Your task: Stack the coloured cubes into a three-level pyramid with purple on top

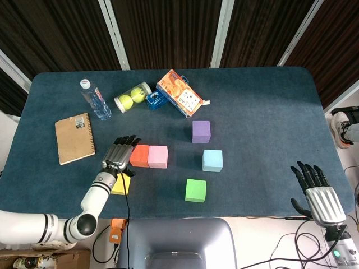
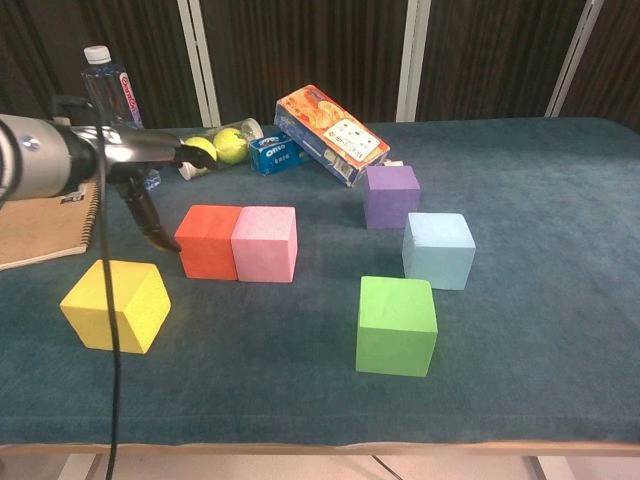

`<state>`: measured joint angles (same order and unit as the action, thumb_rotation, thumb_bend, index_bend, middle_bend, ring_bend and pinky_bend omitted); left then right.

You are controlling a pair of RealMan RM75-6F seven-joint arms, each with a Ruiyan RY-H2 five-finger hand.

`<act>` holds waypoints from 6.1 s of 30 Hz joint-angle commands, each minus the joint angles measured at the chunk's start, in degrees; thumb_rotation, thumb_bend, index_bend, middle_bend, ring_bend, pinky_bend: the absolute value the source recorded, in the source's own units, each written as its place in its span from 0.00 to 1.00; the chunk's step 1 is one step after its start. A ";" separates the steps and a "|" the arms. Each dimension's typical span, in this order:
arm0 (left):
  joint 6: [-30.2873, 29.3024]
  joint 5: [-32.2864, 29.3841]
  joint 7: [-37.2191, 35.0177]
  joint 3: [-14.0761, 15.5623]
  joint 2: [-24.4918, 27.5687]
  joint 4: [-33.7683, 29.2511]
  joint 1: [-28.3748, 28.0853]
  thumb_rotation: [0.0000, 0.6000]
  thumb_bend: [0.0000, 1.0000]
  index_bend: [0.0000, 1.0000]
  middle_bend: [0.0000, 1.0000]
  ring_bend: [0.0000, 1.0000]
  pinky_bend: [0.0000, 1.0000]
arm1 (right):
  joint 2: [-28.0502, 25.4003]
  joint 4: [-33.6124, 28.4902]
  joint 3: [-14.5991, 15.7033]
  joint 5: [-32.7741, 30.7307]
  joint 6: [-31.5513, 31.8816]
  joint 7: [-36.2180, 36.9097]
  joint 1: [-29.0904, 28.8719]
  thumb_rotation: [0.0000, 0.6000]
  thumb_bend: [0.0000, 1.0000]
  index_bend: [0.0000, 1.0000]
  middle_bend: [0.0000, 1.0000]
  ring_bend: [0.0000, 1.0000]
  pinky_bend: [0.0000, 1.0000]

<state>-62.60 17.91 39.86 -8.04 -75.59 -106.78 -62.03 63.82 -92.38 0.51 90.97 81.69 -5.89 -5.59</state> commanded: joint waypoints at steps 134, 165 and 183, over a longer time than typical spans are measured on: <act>-21.59 59.12 -39.02 6.36 10.53 26.53 63.78 1.00 0.06 0.06 0.00 0.00 0.09 | 32.40 10.68 -18.04 -90.00 -29.02 -35.38 -64.90 1.00 0.24 0.48 0.00 0.00 0.00; -20.57 59.14 -39.26 5.82 11.05 26.24 63.85 1.00 0.06 0.06 0.00 0.00 0.09 | 36.47 15.24 -20.15 -91.16 -29.82 -37.48 -67.01 1.00 0.24 0.39 0.00 0.00 0.00; -20.23 58.95 -39.25 5.58 10.94 26.30 63.83 1.00 0.06 0.06 0.00 0.00 0.08 | 36.80 16.10 -20.54 -90.92 -31.24 -37.59 -66.91 1.00 0.24 0.18 0.00 0.00 0.00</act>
<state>-82.84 76.86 0.61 -2.46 -64.65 -80.49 1.81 100.62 -76.27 -20.01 0.05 50.45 -43.50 -72.50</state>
